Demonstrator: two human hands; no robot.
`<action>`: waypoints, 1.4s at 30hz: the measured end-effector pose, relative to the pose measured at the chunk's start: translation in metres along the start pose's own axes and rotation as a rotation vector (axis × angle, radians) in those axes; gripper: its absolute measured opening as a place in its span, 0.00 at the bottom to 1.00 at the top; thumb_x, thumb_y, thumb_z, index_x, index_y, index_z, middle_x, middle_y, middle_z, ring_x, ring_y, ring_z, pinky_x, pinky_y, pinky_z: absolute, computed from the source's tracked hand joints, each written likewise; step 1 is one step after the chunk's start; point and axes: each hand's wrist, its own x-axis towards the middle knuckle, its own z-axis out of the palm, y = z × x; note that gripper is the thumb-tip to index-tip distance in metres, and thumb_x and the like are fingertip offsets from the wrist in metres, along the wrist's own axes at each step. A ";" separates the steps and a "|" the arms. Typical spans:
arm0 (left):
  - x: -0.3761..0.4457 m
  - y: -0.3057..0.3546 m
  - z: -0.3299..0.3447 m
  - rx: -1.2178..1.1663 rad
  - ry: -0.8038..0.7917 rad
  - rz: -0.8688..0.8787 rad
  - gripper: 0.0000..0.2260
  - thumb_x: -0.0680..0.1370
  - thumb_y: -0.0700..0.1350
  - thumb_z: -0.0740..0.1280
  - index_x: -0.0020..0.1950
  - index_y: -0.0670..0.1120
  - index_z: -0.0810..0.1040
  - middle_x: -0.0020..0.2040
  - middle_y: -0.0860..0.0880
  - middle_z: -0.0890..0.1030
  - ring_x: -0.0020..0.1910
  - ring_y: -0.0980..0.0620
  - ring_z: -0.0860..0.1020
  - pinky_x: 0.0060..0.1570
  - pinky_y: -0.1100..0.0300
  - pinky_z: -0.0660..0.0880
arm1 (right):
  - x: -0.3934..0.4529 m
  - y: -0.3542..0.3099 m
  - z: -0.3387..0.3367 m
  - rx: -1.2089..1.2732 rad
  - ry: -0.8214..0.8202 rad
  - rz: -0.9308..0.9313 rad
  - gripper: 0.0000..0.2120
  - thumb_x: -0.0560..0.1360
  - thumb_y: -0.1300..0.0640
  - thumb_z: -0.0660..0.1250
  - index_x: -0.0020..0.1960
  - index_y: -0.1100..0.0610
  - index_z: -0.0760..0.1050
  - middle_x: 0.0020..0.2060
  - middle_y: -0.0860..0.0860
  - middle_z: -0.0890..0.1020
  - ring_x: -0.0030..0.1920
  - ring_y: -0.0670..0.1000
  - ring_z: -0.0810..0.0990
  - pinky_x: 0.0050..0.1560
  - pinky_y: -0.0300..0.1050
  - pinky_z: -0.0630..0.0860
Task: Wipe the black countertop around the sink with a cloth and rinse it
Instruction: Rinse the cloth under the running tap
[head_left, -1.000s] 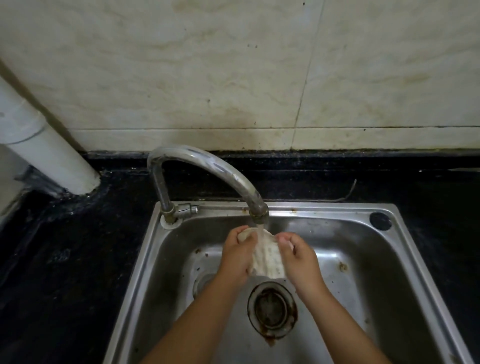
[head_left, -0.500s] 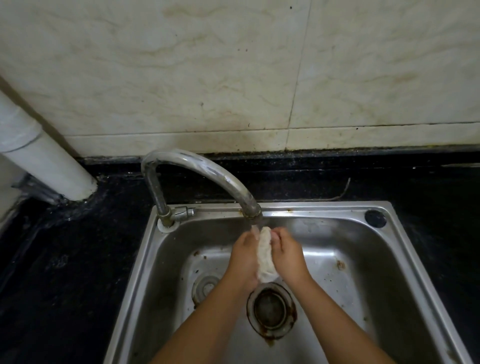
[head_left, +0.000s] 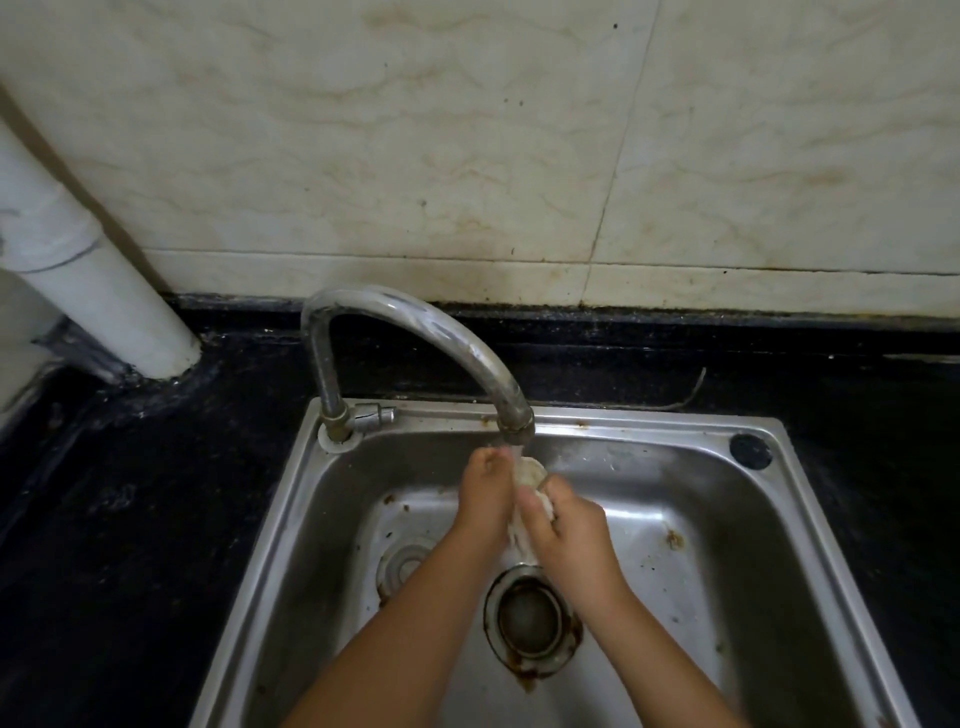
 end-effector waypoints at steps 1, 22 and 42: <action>0.003 0.001 0.002 -0.039 -0.009 -0.047 0.10 0.80 0.42 0.56 0.40 0.43 0.71 0.40 0.42 0.75 0.43 0.45 0.75 0.47 0.53 0.71 | 0.003 -0.003 0.002 -0.105 -0.047 -0.058 0.17 0.78 0.49 0.55 0.45 0.62 0.74 0.34 0.54 0.78 0.30 0.41 0.73 0.32 0.31 0.68; -0.018 -0.002 0.006 -0.059 -0.076 -0.087 0.13 0.81 0.43 0.55 0.39 0.43 0.73 0.36 0.45 0.76 0.38 0.48 0.76 0.40 0.56 0.73 | 0.030 0.002 0.000 -0.232 -0.043 0.089 0.18 0.82 0.57 0.50 0.53 0.68 0.74 0.47 0.64 0.80 0.48 0.59 0.78 0.35 0.38 0.59; -0.018 -0.004 -0.032 0.223 -0.021 0.204 0.17 0.76 0.33 0.60 0.62 0.46 0.66 0.47 0.49 0.73 0.44 0.52 0.75 0.42 0.61 0.75 | 0.011 0.016 0.000 0.528 -0.004 0.369 0.18 0.75 0.70 0.62 0.44 0.45 0.76 0.49 0.53 0.80 0.48 0.52 0.80 0.47 0.42 0.79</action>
